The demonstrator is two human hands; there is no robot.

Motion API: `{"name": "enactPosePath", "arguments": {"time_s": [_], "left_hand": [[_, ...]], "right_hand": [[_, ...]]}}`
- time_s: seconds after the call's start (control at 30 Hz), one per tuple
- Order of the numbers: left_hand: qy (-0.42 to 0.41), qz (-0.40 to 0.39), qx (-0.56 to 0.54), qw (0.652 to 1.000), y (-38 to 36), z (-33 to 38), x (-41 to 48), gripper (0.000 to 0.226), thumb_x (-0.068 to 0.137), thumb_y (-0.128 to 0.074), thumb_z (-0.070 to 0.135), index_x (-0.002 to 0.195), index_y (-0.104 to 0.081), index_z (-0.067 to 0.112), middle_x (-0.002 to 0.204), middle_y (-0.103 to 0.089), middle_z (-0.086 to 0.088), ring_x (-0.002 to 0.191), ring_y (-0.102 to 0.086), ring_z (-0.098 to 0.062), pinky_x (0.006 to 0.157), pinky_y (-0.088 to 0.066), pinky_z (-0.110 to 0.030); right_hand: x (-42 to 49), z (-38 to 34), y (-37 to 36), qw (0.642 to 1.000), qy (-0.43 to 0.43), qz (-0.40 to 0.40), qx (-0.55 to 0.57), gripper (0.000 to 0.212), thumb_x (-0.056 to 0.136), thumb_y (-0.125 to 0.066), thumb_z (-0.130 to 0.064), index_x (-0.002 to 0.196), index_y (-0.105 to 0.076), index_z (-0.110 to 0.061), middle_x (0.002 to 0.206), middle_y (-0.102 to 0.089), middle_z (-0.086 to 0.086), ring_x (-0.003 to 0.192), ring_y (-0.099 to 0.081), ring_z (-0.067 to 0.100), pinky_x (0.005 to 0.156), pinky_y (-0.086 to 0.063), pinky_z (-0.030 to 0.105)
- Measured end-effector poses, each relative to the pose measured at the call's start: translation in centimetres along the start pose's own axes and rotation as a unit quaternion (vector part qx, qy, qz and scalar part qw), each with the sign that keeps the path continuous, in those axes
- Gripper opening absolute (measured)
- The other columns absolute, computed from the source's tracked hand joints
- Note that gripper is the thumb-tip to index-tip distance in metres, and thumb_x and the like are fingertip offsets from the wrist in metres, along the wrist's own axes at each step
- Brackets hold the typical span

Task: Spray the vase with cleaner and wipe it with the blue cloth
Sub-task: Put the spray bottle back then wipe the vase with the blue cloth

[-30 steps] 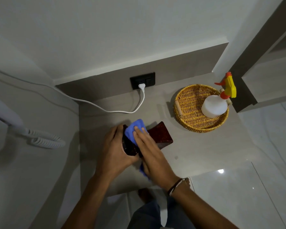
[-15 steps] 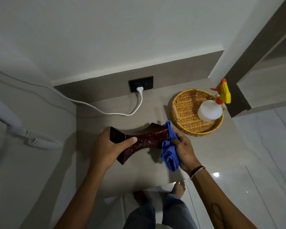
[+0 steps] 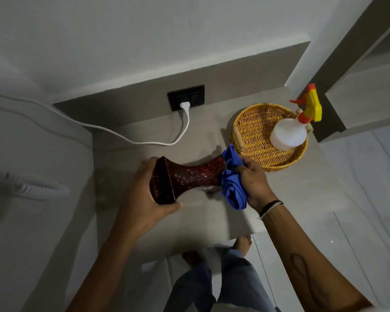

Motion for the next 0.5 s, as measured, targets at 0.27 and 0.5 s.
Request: {"name": "enactPosePath", "arguments": {"time_s": [0.27, 0.5], "left_hand": [[-0.029, 0.039, 0.041, 0.998, -0.2, -0.4, -0.6, 0.099, 0.051, -0.083, 0.046, 0.144, -0.052, 0.028, 0.126, -0.051, 0.028, 0.116, -0.055, 0.004, 0.094, -0.040, -0.001], [-0.057, 0.057, 0.067, 0.994, -0.3, 1.4, -0.1, 0.084, 0.054, -0.084, 0.042, 0.130, -0.065, 0.014, 0.124, -0.065, 0.001, 0.112, -0.065, -0.023, 0.094, -0.057, -0.042]], "right_hand": [[-8.4, -4.6, -1.5, 0.896, 0.381, 0.090, -0.212, 0.059, 0.099, -0.041, 0.015, 0.157, -0.045, 0.004, 0.161, -0.052, 0.017, 0.152, -0.049, 0.020, 0.127, -0.040, 0.043], [-12.3, 0.4, -11.8, 0.785, 0.464, -0.109, -0.396, 0.091, 0.088, -0.063, 0.020, 0.168, -0.027, -0.007, 0.180, -0.019, 0.012, 0.168, -0.018, 0.029, 0.137, -0.021, 0.039]]}}
Point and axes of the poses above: each hand's wrist, its own x-axis towards the middle knuckle, its own y-axis out of the back of the hand, z = x × y, the point moved 10 cm from there along x, towards the middle knuckle
